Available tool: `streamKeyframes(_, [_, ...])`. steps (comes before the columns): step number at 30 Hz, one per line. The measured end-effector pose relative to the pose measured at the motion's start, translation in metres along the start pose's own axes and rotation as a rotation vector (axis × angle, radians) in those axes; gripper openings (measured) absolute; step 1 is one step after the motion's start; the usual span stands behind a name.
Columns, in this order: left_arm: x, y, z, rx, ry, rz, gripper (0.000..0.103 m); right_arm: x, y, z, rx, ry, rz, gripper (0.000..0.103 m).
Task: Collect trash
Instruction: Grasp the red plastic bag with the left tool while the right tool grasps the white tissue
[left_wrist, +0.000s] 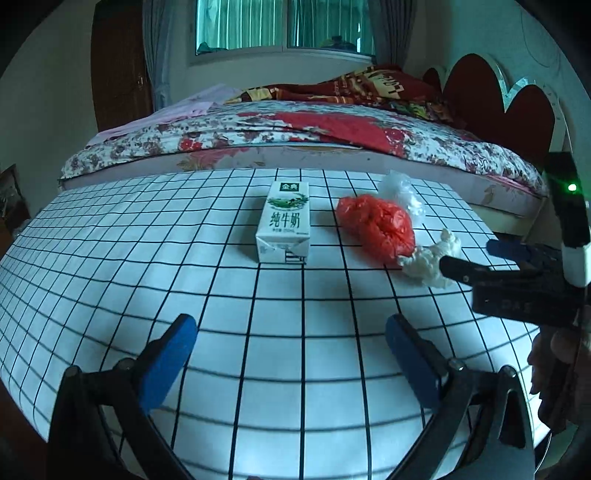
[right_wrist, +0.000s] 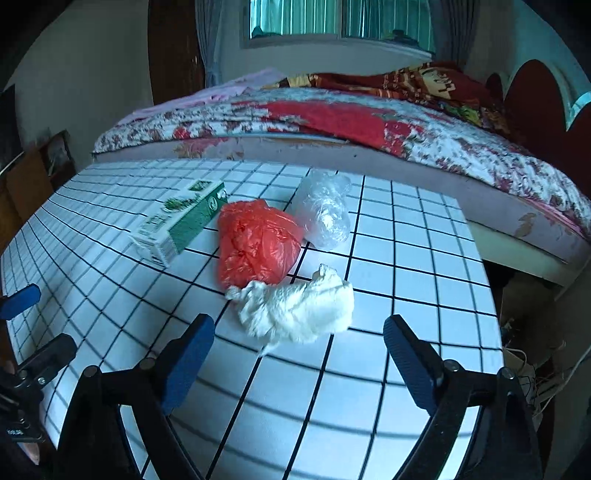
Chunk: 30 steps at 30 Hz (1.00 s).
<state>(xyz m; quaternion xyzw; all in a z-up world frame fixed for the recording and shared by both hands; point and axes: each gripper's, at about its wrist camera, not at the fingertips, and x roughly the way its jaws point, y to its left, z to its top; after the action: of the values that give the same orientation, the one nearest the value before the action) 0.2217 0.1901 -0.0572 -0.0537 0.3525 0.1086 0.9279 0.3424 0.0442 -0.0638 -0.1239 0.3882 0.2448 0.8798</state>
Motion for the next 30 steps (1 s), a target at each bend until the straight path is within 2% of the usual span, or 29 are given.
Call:
streamKeyframes(3, [0.013,-0.009,0.008,0.008,0.012,-0.005,0.102,0.022,-0.005,0.003,-0.003,0.044,0.035,0.077])
streamKeyframes(4, [0.018,-0.012,0.011,0.009,0.014,-0.010,0.102,0.028,-0.006,0.002,-0.008,0.062,0.054,0.063])
streamKeyframes(8, [0.028,-0.025,0.017,0.021,0.008,-0.025,0.101,0.020,-0.019,-0.003,-0.028,0.035,0.065,0.051])
streamKeyframes(10, [0.035,-0.036,0.020,0.026,0.013,-0.046,0.101,0.015,-0.034,-0.003,0.006,0.001,0.036,0.051])
streamKeyframes(14, [0.054,-0.063,0.033,0.052,0.026,-0.083,0.095,0.018,-0.069,-0.001,0.072,0.000,-0.001,0.051])
streamKeyframes(19, [0.081,-0.087,0.052,0.060,0.045,-0.078,0.092,0.021,-0.095,0.002,0.108,-0.001,-0.022,0.052])
streamKeyframes(25, [0.119,-0.100,0.069,0.041,0.140,-0.081,0.092,0.028,-0.105,0.009,0.149,0.016,-0.003,0.052])
streamKeyframes(26, [0.123,-0.100,0.069,0.045,0.156,-0.070,0.088,0.029,-0.105,0.009,0.148,0.020,-0.001,0.052])
streamKeyframes(27, [0.126,-0.100,0.068,0.046,0.173,-0.076,0.073,0.029,-0.104,0.009,0.144,0.022,0.002,0.052])
streamKeyframes(28, [0.128,-0.098,0.066,0.037,0.191,-0.100,0.064,0.028,-0.102,0.008,0.140,0.022,0.006,0.052])
streamKeyframes(30, [0.122,-0.095,0.062,0.036,0.171,-0.123,0.045,0.023,-0.101,0.005,0.137,0.013,0.010,0.052])
